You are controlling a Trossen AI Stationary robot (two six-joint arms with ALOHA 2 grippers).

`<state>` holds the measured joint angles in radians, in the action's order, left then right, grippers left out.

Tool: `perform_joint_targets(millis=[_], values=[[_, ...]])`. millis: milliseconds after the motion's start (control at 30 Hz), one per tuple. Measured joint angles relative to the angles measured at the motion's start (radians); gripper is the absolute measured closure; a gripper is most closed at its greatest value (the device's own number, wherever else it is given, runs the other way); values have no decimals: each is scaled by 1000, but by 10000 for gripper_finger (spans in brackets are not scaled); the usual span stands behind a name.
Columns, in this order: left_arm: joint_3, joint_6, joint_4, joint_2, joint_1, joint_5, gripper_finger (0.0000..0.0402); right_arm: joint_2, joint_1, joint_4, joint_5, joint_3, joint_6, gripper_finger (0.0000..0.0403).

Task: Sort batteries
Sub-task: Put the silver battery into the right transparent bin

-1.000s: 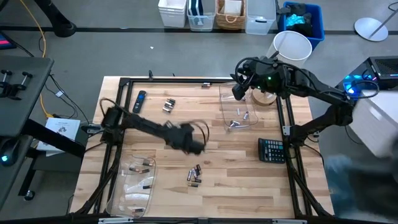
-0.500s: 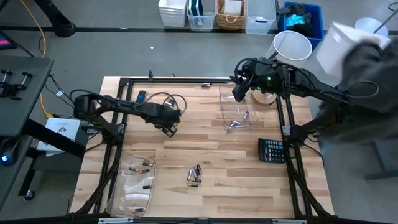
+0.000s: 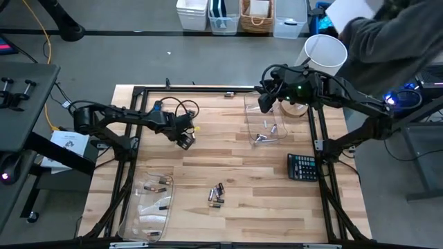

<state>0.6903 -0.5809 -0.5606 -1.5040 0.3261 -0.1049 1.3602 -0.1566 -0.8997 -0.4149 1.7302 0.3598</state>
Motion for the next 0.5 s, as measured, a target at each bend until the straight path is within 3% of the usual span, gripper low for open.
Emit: perform_joint_targets(millis=[167,300,500], values=[[2,86,49,66,-13,-19,234,2,0,-2,1,0,-21,269],[4,-86,130,142,-24,71,235,2,0,-1,-1,0,65,269],[23,-352,314,111,-40,13,235,2,-1,-1,-12,0,104,269]])
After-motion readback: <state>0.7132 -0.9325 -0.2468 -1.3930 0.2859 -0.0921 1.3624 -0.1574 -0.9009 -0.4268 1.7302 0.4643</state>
